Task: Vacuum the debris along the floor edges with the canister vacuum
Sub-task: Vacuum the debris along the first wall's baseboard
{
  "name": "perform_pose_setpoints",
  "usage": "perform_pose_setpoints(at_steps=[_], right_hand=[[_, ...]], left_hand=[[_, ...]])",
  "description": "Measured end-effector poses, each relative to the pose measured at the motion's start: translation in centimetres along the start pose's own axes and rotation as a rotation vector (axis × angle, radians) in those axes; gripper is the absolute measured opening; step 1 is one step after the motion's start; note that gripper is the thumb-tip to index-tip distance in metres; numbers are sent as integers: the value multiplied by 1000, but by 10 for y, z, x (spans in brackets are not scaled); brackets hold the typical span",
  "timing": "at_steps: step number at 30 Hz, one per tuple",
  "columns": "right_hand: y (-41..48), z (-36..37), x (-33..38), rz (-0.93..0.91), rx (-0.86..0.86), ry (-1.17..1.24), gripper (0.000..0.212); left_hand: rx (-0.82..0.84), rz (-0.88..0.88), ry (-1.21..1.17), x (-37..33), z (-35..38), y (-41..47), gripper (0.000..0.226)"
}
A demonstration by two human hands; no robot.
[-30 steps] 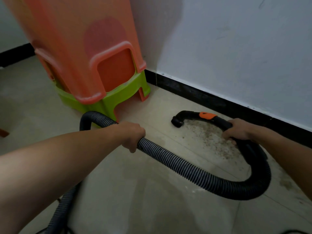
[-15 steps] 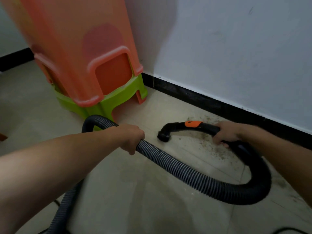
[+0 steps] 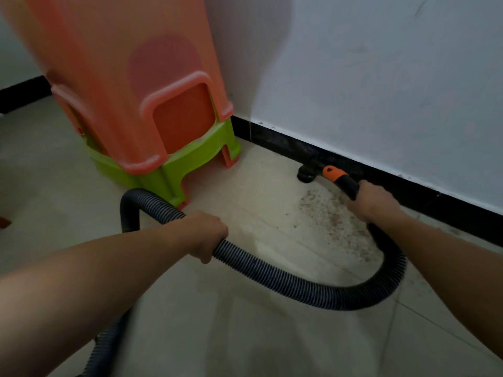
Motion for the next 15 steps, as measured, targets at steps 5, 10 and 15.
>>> perform_pose_setpoints(at_steps=[5,10,15], right_hand=[[-3,10,-22,42,-24,-9,33],[-21,14,-66,88,-51,-47,31],[-37,7,-110,145,-112,-118,29]], left_hand=[[-34,10,-2,4,7,35,31],[-50,141,-51,-26,4,96,36],[-100,281,-40,-70,-21,151,40]])
Point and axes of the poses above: each hand's wrist, its own y-axis towards the middle knuckle, its own z-axis out of the palm, x = y × z, the point moved 6 cm from there along y, towards the middle knuckle, and after that the axes turned 8 degrees about z, right-handed, at the moved point
